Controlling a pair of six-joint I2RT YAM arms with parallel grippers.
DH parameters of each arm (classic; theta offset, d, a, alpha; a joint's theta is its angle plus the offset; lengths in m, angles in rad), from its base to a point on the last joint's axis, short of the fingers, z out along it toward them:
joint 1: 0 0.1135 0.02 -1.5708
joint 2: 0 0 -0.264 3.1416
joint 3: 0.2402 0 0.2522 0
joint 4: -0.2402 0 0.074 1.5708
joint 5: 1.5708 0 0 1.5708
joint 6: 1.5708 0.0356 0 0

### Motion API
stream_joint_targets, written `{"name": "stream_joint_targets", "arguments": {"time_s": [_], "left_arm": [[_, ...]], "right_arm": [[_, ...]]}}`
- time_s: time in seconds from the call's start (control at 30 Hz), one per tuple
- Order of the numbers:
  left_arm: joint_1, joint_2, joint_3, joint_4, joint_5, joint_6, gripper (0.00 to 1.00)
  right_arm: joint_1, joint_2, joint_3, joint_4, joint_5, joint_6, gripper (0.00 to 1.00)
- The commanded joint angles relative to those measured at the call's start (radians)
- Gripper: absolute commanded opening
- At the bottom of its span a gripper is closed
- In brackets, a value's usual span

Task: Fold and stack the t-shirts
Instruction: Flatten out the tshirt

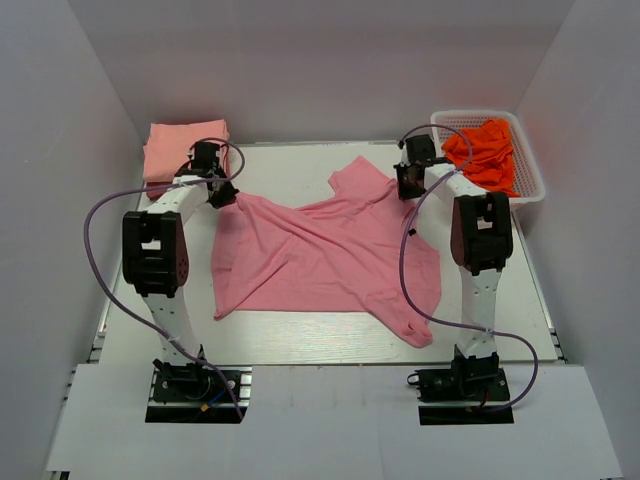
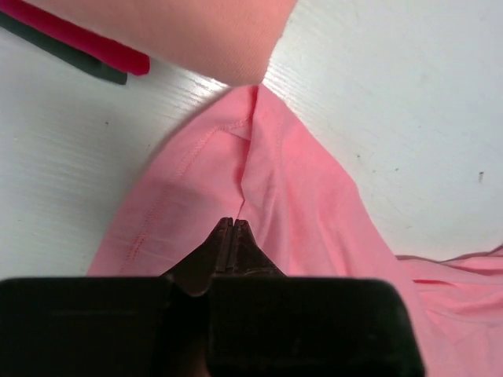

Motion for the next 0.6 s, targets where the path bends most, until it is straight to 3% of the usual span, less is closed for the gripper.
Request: {"name": "stream_joint_targets", "arguments": {"time_s": [0.0,0.13,0.17,0.23,0.27,0.3,0.33,0.37,0.57], "left_arm": [[0.004,-0.071,0.001,-0.002,-0.024,0.011,0.00],[0.004,-0.051,0.001,0.008,0.052,0.032,0.00],[0.004,-0.035,0.019,0.008,0.063,0.032,0.05],[0.004,0.000,0.042,-0.018,0.075,0.049,0.21],[0.004,0.009,0.051,-0.028,0.075,0.058,0.38],[0.004,0.009,0.051,-0.028,0.075,0.068,0.45],[0.004,0.021,0.051,-0.009,0.085,0.068,0.49],[0.004,0.021,0.036,0.004,0.085,0.077,0.54],[0.004,0.055,0.018,0.084,0.123,0.095,0.51]], "right_arm": [[0.002,-0.005,0.056,0.020,-0.052,-0.015,0.00],[0.006,0.006,0.071,-0.005,-0.052,-0.061,0.00],[0.004,0.007,0.071,-0.009,-0.051,-0.058,0.00],[0.007,-0.002,0.062,-0.006,-0.040,-0.073,0.43],[0.007,-0.017,0.054,0.001,-0.040,-0.072,0.49],[0.007,-0.023,0.024,0.039,-0.037,-0.076,0.75],[0.007,-0.052,0.013,0.055,-0.037,-0.081,0.90],[0.006,-0.060,-0.010,0.069,-0.032,-0.079,0.90],[0.001,-0.034,0.014,0.064,0.011,-0.089,0.90]]}}
